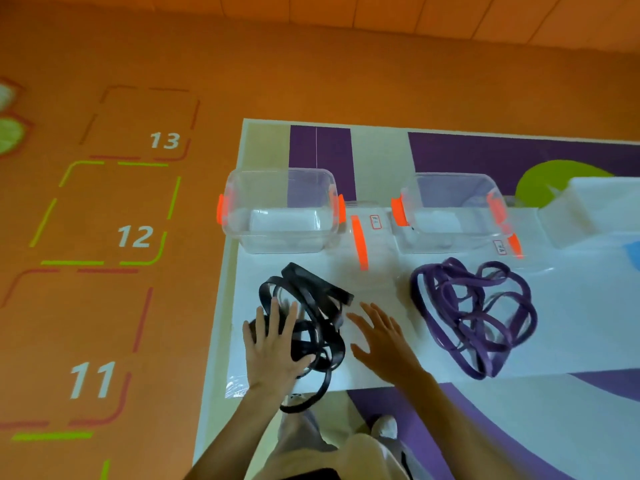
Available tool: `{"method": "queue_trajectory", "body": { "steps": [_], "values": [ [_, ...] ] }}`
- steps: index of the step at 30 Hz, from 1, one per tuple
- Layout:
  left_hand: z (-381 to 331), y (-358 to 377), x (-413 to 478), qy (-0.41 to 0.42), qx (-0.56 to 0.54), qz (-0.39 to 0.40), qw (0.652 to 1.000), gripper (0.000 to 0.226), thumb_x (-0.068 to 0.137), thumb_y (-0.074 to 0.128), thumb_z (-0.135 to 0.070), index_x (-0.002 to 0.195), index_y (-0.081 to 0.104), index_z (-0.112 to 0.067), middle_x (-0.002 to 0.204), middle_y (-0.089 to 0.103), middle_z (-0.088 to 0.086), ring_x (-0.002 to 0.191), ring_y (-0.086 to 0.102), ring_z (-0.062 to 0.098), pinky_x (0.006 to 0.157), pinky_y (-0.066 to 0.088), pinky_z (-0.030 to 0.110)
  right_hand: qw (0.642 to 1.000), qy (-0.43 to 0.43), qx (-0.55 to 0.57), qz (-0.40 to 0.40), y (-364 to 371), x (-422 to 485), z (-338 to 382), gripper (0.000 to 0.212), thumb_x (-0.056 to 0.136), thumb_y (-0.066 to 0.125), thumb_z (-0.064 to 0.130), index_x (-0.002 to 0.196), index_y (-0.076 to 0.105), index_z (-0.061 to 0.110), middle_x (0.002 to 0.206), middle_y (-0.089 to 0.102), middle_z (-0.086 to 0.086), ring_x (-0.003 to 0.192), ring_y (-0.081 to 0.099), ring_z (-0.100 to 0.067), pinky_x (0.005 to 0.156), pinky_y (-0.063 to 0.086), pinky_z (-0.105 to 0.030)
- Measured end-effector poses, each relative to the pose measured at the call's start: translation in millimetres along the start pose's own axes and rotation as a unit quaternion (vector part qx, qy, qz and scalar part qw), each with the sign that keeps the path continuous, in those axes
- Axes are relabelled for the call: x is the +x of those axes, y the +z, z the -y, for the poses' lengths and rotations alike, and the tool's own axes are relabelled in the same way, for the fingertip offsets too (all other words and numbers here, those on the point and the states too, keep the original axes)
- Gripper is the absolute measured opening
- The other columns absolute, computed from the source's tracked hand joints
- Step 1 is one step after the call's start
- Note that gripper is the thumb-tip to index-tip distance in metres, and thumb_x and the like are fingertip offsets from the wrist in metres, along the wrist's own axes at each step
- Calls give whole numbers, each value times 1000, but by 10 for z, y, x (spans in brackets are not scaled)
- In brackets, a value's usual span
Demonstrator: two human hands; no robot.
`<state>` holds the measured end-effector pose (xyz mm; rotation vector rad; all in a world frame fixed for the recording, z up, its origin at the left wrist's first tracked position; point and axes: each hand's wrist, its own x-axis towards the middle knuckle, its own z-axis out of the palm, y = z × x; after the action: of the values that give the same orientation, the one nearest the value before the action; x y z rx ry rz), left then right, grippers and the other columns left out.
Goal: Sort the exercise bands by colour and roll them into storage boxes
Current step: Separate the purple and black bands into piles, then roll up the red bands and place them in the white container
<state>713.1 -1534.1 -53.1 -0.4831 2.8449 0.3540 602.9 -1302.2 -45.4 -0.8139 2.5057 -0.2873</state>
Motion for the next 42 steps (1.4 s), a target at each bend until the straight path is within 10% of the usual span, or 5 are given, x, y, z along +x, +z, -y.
{"method": "queue_trajectory", "body": {
  "steps": [15,24,42],
  "values": [
    [-2914,-35,-340,214,86,-8,973,54,90,54,-57,130,69,-24,136,66,10,126,64,37,99,56,55,966,152,53,-202,-516,-2015,-2119,46,84,79,29,127,67,22,130,67,-2,117,67,-30,89,55,-47],
    [-5261,73,-456,365,113,-44,923,40,71,84,-34,107,73,-23,106,69,1,101,68,28,82,58,44,908,288,96,-288,-914,-3332,-3603,45,88,76,29,132,66,24,139,63,-3,125,63,-29,94,53,-46],
    [-9492,778,554,506,54,-2,861,40,92,66,-44,128,65,-26,137,62,-1,126,57,24,104,47,43,859,440,70,-252,-2179,-4362,-7023,41,102,59,35,142,59,26,142,59,2,124,61,-24,97,52,-38]
  ]
}}
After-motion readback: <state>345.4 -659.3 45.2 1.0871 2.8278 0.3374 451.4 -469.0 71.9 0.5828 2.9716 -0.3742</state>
